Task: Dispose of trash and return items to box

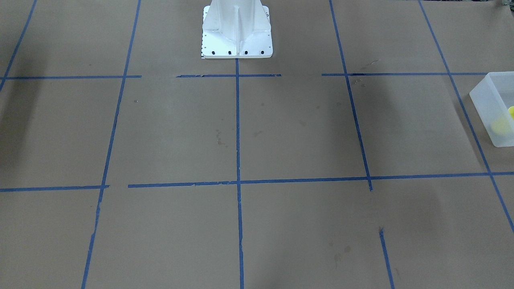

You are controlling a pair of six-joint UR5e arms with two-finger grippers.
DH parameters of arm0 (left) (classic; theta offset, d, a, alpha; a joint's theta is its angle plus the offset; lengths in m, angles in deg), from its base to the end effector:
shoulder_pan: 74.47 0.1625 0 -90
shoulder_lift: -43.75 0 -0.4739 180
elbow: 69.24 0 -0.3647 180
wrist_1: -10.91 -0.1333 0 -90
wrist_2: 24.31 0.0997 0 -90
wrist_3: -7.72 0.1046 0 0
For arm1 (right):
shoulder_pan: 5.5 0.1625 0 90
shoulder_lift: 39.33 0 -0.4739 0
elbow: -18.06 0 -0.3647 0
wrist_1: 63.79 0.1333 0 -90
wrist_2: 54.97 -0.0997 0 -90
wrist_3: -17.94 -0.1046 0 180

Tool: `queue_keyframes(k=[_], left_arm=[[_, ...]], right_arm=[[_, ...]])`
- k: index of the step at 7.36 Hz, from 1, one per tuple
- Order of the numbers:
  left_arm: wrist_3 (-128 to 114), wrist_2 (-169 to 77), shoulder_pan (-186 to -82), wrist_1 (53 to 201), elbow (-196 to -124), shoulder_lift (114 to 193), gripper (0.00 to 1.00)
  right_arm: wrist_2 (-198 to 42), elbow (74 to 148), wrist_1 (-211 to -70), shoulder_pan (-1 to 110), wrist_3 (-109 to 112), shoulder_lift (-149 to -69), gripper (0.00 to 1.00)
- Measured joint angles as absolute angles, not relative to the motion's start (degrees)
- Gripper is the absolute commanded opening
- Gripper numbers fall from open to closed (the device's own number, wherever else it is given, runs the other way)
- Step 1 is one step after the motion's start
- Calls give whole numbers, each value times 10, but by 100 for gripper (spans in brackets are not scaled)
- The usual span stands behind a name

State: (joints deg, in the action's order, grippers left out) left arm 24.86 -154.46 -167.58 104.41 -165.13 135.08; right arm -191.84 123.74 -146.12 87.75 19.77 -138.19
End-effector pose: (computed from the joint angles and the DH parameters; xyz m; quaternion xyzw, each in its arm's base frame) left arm -0.0921 -0.4814 0.6504 0.1464 0.3210 0.1460 0.9242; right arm 0.0797 -0.3997 0.6317 0.1331 -0.3890 -0.0389 0.9107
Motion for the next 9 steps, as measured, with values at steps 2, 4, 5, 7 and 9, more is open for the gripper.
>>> queue_keyframes(k=[2, 4, 5, 7, 9], left_arm=[[323, -1545, -1731, 1110, -1554, 1318, 0], [350, -1541, -1759, 1138, -1486, 1314, 0], [357, -1539, -1764, 1164, -1443, 1315, 0], [360, -1526, -1767, 1238, -1355, 1314, 0], [359, -1501, -1767, 1262, -1323, 1311, 15]], right_arm=[[-1916, 1250, -1461, 862, 171, -1381, 100], [-1917, 1252, -1461, 858, 166, -1382, 100], [-1917, 1252, -1461, 858, 166, -1383, 100], [-1917, 1253, -1461, 857, 165, -1384, 100], [-1917, 1253, -1461, 857, 165, -1385, 100]])
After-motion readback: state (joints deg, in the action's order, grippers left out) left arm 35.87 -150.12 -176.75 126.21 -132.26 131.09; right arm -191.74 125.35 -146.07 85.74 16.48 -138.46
